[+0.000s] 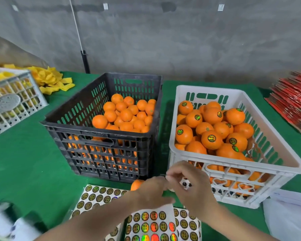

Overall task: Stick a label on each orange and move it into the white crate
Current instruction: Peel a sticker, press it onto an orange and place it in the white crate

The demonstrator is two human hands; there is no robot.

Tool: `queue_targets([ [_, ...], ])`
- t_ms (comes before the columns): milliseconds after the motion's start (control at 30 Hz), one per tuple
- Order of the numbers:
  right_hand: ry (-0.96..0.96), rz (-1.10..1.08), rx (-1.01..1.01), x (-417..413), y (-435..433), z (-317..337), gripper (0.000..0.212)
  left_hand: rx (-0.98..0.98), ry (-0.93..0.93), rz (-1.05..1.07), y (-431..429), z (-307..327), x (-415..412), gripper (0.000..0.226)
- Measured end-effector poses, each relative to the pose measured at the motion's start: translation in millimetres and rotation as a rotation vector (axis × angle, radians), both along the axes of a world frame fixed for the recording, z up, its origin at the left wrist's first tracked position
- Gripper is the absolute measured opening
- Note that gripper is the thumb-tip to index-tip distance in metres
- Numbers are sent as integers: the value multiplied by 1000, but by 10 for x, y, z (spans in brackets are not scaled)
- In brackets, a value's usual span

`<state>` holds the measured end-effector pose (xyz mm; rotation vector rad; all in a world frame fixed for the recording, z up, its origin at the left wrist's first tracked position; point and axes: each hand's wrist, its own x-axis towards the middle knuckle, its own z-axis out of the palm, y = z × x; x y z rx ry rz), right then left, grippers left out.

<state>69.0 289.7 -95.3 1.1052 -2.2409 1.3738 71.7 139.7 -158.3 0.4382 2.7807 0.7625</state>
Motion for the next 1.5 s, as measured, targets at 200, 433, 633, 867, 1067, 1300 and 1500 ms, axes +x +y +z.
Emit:
queue_targets([
  [200,115,21,-154,-375,-467,649,3,344,678,65,-666,992,29,18],
  [433,-70,103,84,-921,-1212,819,24,-169,478,473,-2008,1489,-1006,17],
  [633,-171,45,289,-1056,-1361,580,31,-809,-159,286,-2611,1113,-1805,30],
  [867,-251,17,328,-1079,-1384,559,33,-766,-481,279,-2723,597,-1993,45],
  [1067,-267,-41,206,-1086,-1383,567,36,-145,-218,459,-2579,886,-2060,55],
  [1300,-346,-61,-181,-1023,-1284,652,32,1131,-331,521,-1932,1584,-1515,55],
  [1500,-246,13,-250,-874,-986,798,63,1537,-416,520,-1343,1863,-955,50],
])
